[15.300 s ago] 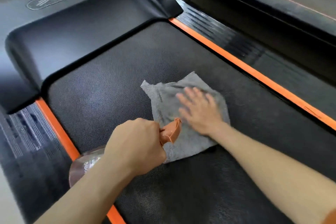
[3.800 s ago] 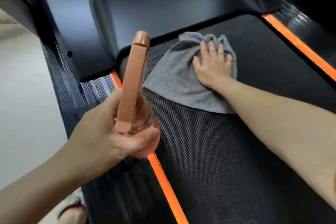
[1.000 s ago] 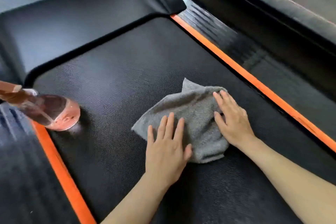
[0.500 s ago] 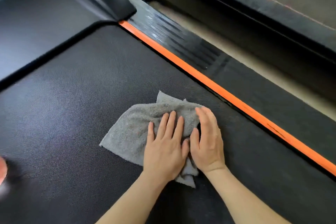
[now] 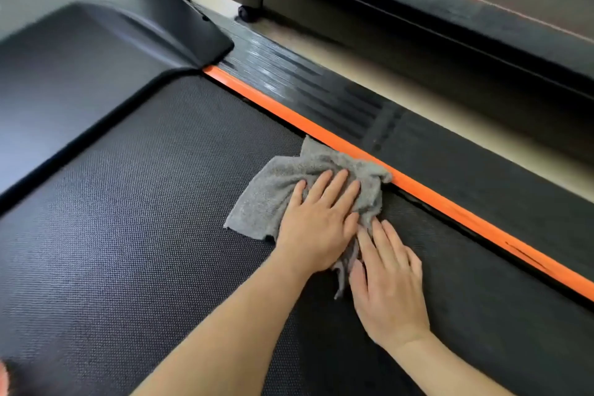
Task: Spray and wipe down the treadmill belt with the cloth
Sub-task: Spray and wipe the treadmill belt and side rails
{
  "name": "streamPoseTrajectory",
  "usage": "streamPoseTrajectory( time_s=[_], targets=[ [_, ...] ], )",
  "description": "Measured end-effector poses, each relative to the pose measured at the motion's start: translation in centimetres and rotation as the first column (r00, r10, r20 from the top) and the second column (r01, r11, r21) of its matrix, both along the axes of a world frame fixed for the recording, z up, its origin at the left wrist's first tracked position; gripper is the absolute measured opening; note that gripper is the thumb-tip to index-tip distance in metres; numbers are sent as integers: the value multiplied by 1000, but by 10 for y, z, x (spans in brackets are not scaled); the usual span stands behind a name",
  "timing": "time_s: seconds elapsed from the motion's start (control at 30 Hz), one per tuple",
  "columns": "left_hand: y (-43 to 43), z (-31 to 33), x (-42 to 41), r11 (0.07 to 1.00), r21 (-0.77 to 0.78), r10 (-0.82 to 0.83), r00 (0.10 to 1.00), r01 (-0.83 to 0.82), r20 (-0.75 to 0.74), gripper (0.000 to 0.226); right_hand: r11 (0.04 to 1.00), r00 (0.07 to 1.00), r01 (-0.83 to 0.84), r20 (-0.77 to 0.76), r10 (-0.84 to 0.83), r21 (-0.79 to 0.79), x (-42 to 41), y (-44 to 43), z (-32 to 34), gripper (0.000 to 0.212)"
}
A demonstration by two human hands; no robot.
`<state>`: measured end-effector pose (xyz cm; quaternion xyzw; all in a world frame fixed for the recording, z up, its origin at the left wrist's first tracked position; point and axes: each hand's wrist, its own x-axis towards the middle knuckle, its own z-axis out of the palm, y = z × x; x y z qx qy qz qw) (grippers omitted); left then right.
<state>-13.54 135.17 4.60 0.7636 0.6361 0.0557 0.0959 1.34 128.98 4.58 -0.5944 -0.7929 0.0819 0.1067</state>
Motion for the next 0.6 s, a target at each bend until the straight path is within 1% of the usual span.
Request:
streamPoseTrajectory(
  time_s=[0.03,0.1,0.17,0.27,0.3,0.37,0.4,0.47,0.53,0.6],
  targets=[
    [5,0,-16,1000,14,5,1000,-5,-4,61,1000,1000,-2,-7,2,-5,1,1,2,52],
    [20,1,-51,992,26,123,992,-122,-20,61,1000,1000,1,-28,-1,-6,-2,2,5,50],
    [36,2,-81,972,44,233,972,-231,-41,63,1000,1000,0,-4,0,0,-3,-1,4,49],
    [61,4,-123,928,-23,372,928,-372,-34,61,1000,998,-24,57,24,0,-5,1,4,49],
    [65,5,-126,912,-43,407,913,-407,-16,61,1000,997,-21,79,20,5,-5,2,1,50],
    [59,5,-112,903,-53,426,905,-426,-10,61,1000,993,-8,118,10,-11,-6,2,2,50],
    [51,3,-99,912,-31,408,913,-408,-12,61,1000,992,-6,126,8,-19,-10,4,0,51],
    [18,2,-59,955,-7,296,955,-296,-1,64,999,987,1,158,5,-41,-12,6,2,52],
    [-25,2,-24,989,-21,145,989,-145,-5,64,998,984,-12,174,23,-65,-11,5,3,52],
    [-54,2,-11,998,-54,36,999,-36,0,61,998,981,-23,190,34,-60,-6,2,3,54]
  ],
)
